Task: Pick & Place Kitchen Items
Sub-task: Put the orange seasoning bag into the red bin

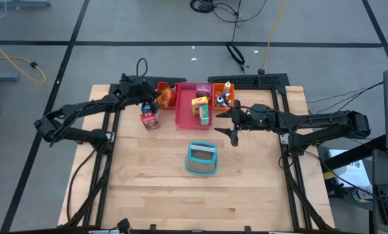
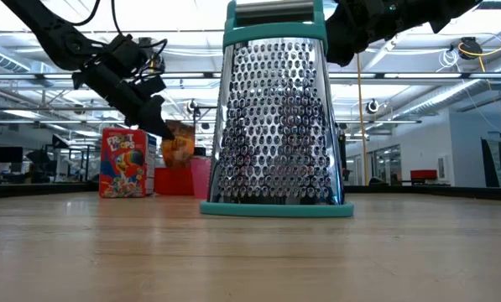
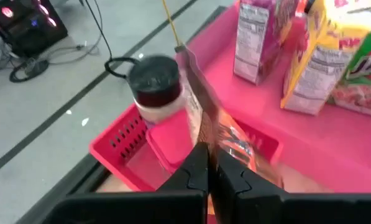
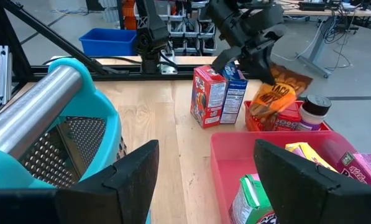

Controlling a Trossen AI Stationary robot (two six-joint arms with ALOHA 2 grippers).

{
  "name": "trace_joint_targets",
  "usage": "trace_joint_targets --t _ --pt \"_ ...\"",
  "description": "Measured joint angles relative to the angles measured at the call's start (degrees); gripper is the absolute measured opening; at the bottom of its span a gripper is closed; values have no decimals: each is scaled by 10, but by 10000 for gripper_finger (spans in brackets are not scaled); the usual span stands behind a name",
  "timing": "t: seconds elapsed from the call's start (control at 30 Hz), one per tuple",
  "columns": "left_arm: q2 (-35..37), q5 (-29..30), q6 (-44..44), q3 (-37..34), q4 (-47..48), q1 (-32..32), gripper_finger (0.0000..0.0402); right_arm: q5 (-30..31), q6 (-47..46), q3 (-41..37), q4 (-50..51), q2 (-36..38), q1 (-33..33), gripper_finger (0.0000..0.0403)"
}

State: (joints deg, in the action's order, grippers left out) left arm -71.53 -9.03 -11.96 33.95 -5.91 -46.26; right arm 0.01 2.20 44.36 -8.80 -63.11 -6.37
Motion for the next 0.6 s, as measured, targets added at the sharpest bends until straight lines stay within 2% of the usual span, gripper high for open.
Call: trace_joint_targets --t 0.17,0.33,0.47,0.6 --pt "0 3 -5 0 16 0 1 0 0 0 0 0 0 254" --pt "0 57 4 0 -26 -8 0 0 0 0 0 0 0 254" --pt "0 15 3 0 -39 -10 0 0 0 0 1 0 1 254" --pt "0 1 6 0 -28 -10 0 0 0 0 1 0 1 254"
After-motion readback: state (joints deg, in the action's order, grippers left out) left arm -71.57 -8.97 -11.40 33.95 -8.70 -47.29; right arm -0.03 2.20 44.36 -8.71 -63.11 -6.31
